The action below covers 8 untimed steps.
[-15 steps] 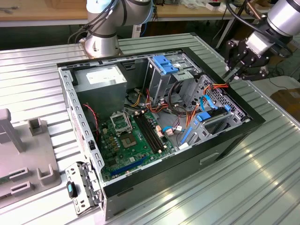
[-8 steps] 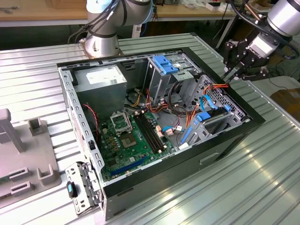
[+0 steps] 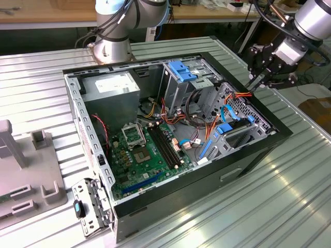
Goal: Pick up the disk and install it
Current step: 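Insert the first disk wire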
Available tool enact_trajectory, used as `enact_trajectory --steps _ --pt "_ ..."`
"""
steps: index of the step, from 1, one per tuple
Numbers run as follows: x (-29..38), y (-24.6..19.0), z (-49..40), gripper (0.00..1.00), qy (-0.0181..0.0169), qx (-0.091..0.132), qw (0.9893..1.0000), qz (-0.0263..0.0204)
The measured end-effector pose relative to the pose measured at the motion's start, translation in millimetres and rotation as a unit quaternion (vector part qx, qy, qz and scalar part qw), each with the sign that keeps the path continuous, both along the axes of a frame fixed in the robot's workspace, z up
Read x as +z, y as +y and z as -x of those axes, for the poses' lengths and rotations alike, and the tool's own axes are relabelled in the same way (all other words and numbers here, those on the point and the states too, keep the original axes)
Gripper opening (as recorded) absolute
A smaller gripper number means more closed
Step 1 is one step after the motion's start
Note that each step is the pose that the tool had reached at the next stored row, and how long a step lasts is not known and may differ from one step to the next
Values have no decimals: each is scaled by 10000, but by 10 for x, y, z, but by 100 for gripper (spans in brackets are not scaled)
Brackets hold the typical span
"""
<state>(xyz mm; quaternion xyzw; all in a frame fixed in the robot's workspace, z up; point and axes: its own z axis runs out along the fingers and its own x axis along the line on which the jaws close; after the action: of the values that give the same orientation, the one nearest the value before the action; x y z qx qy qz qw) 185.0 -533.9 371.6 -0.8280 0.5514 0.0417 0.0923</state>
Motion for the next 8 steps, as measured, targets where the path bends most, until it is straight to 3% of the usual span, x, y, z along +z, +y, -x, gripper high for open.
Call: enact_trajectory --steps 1,4,5,7,8 --pt "0 0 -1 24 -29 10 10000 5" --pt "1 0 0 24 -30 10 10000 7" --pt "1 -2 0 24 -31 14 10000 28" --pt "0 -20 0 24 -124 91 9998 116" --pt "1 -22 -1 24 -146 149 9997 124"
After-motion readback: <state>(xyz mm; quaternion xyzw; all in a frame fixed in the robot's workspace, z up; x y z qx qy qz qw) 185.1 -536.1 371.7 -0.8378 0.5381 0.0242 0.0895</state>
